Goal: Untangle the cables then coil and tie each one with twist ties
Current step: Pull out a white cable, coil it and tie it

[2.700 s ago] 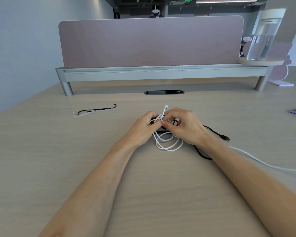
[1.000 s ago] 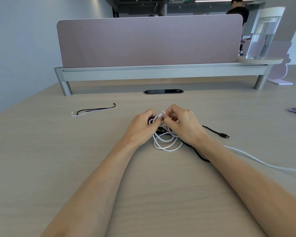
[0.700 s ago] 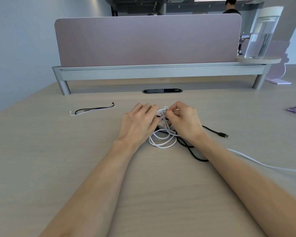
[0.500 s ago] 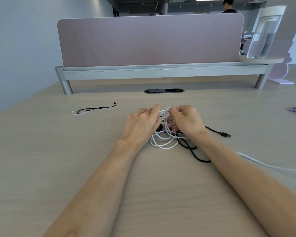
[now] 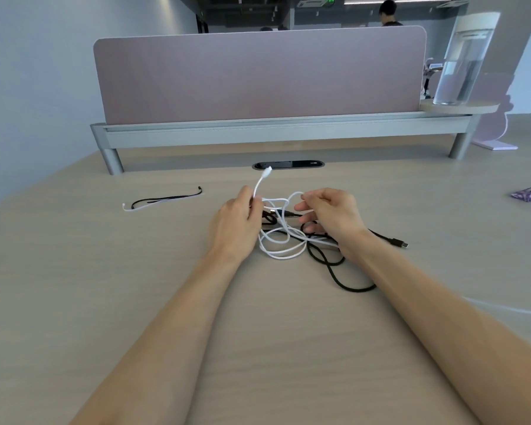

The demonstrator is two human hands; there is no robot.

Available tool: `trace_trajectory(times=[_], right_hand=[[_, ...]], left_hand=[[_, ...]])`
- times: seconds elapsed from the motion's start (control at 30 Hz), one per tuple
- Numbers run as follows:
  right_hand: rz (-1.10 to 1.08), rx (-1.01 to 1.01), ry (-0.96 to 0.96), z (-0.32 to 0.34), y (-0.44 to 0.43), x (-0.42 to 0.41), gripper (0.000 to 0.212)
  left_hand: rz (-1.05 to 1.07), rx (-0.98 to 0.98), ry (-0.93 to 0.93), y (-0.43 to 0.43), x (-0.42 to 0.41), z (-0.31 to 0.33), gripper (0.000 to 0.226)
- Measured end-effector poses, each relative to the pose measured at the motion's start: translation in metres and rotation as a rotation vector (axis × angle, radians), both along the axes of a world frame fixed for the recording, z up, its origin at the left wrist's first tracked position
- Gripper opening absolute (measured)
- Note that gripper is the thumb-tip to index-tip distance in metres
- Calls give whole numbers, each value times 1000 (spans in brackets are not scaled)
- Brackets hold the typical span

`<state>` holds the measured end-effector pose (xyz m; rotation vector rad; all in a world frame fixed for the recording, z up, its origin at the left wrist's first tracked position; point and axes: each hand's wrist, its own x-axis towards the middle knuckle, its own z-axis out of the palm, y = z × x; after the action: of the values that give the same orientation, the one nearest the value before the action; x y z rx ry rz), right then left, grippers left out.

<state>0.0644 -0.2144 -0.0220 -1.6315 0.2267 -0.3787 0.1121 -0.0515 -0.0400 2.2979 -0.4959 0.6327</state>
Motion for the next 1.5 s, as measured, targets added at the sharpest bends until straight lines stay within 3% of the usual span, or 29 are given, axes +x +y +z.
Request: trace_trajectory(times=[0.1,0.17,0.43,0.83,0.93,1.1,1.27,1.5], right_hand=[[-3,-30,-20,-2,1,2,13],[-19,-43,-34,-3,0,3,13],[6,-357,-115,-2,-4,3,22],[55,-755,-209,2,5,-2,29],[67,-593,-211,1,10,-2,12],[28,-262,-164,-2,13,-1,21],[-56,-88,-180,-2,9,-1,6],[20,-262,-139,-5,10,-4,4]], left_hand=[[-99,-379,211,0,9,-3,24],[-178,-489,330,0,12,-5,23],[-327,-474,278,-3,4,-2,18],[-329,-536,242,-8,-8,4,14],[-316,-501,251,-9,-7,4,14],[-293,-536,358,-9,-8,5,15],[-282,-657,423,-6,-11,7,18],[-262,-576,337,-5,-2,1,13]])
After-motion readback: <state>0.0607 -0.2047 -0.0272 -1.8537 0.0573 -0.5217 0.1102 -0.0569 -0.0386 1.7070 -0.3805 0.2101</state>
